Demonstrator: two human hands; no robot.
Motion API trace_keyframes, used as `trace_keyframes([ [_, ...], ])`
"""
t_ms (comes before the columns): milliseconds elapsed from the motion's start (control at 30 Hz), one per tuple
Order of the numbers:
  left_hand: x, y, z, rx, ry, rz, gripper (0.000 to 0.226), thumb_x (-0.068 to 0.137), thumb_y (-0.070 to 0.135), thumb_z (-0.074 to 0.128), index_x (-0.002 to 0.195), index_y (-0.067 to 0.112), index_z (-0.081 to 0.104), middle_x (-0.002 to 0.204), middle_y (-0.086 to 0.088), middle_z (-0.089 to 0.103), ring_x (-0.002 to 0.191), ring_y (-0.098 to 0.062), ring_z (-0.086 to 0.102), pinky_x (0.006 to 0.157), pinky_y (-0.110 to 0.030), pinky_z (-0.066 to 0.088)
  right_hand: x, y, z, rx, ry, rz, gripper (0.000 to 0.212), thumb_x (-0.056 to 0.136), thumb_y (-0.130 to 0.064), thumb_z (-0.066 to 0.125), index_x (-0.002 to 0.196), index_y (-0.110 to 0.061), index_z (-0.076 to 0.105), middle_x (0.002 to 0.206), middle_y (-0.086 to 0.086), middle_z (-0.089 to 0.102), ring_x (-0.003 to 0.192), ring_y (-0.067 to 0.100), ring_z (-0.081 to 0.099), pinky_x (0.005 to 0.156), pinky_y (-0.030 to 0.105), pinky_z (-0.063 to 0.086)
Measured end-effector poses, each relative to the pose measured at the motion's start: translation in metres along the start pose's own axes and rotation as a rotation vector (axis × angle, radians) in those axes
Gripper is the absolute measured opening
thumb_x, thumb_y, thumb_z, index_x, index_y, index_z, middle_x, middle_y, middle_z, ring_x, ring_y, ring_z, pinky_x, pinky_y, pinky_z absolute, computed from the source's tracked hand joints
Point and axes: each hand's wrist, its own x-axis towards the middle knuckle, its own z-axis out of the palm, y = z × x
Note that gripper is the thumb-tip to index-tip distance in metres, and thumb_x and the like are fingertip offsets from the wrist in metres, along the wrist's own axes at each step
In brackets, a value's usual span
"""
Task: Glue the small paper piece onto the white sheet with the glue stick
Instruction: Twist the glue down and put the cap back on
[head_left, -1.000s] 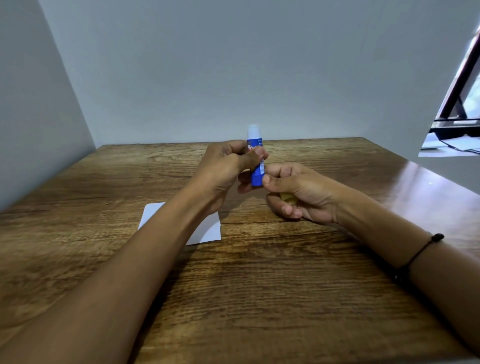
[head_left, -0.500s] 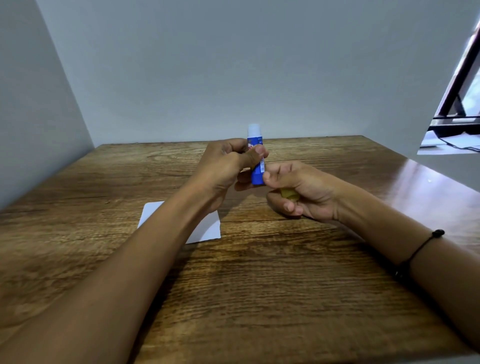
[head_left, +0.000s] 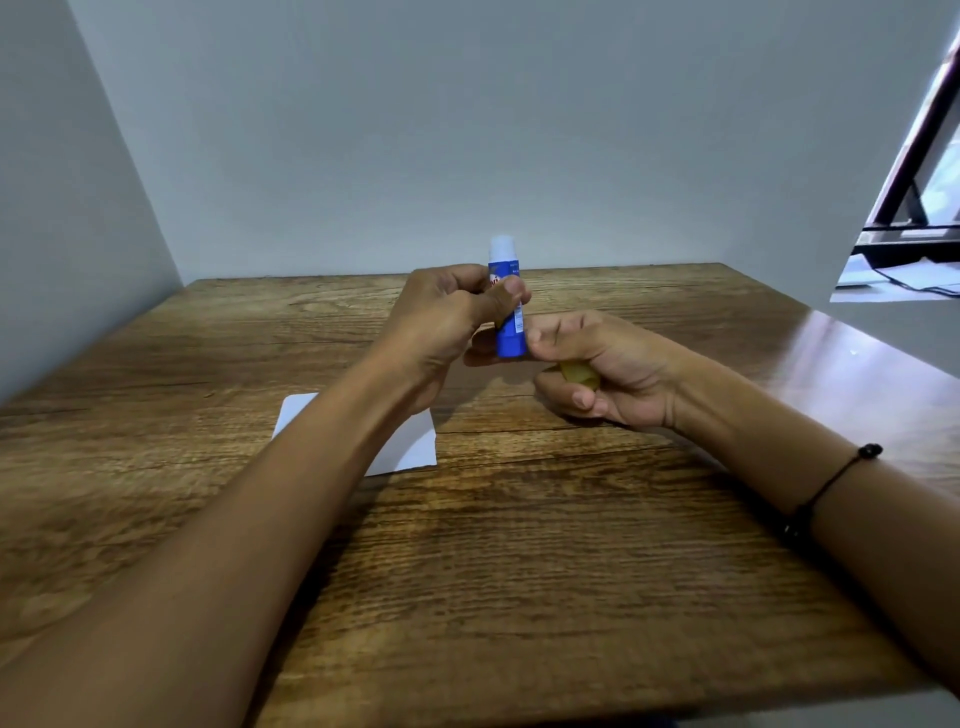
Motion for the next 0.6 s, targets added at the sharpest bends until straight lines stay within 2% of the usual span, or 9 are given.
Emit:
trace_keyframes([
  [133,-0.001,-0.0002,0.0018,0.026,-0.018,0.009,0.012,0.086,0.013,0.057,0.078,0.01,0.065,0.074,0.002,0.064,0.043,0.005,0.054,0.04,-0.009,0.038,0.0028,0.0032,-0.0018,0.013,0.057,0.004,0.027,0.095,-0.005,0.037,0.119,0.001,0.048,0.035,-0.005,0.054,0.024,0.001,0.038,0.03,0.012,0.025],
  [233,-0.0003,-0.0007,0.0018,0.042,-0.021,0.019,0.013,0.085,0.012,0.057,0.075,0.011,0.065,0.074,0.002,0.065,0.044,0.005,0.054,0.039,-0.009,0.036,0.0056,0.0047,-0.0014,-0.02,0.103,0.018,0.025,0.092,-0.006,0.044,0.114,0.003,0.054,0.032,-0.003,0.045,0.023,0.003,0.034,0.028,0.01,0.026],
  [367,0.0013,-0.0012,0.0004,0.021,-0.018,0.002,0.014,0.085,0.012,0.057,0.074,0.01,0.065,0.057,0.01,0.067,0.042,0.002,0.053,0.039,-0.009,0.035,0.0069,0.0039,-0.0011,-0.017,0.105,0.015,0.026,0.092,-0.007,0.045,0.115,0.0,0.055,0.043,0.007,0.044,0.025,0.004,0.035,0.029,0.01,0.026],
  [433,0.0015,-0.0009,0.0,-0.001,-0.029,-0.018,0.013,0.085,0.013,0.057,0.076,0.009,0.065,0.05,0.011,0.065,0.042,0.0,0.055,0.039,-0.01,0.037,0.0057,0.0035,-0.0015,-0.001,0.076,0.019,0.028,0.093,-0.006,0.041,0.119,-0.002,0.052,0.038,0.003,0.047,0.025,0.003,0.037,0.029,0.011,0.025],
  [467,0.0015,-0.0008,-0.0001,0.001,-0.025,-0.016,0.012,0.085,0.013,0.058,0.076,0.009,0.065,0.052,0.011,0.065,0.042,0.001,0.055,0.039,-0.01,0.038,0.0056,0.0036,-0.0016,-0.005,0.079,0.019,0.029,0.093,-0.006,0.04,0.12,-0.001,0.052,0.036,0.003,0.047,0.025,0.003,0.037,0.029,0.012,0.025],
  [533,0.0013,-0.0011,0.0003,0.024,-0.014,-0.002,0.013,0.085,0.013,0.058,0.075,0.01,0.066,0.059,0.01,0.065,0.043,0.004,0.053,0.04,-0.011,0.038,0.006,0.004,-0.0013,-0.037,0.11,0.013,0.028,0.092,-0.006,0.042,0.115,0.0,0.056,0.046,0.016,0.045,0.025,0.004,0.035,0.029,0.011,0.025],
  [600,0.0013,-0.0015,0.0007,0.042,-0.015,0.01,0.014,0.085,0.013,0.058,0.074,0.01,0.066,0.064,0.008,0.065,0.044,0.004,0.053,0.041,-0.013,0.038,0.0065,0.0037,0.0003,-0.072,0.131,0.013,0.022,0.091,-0.007,0.046,0.107,-0.001,0.06,0.051,0.017,0.043,0.024,0.004,0.034,0.028,0.011,0.026],
])
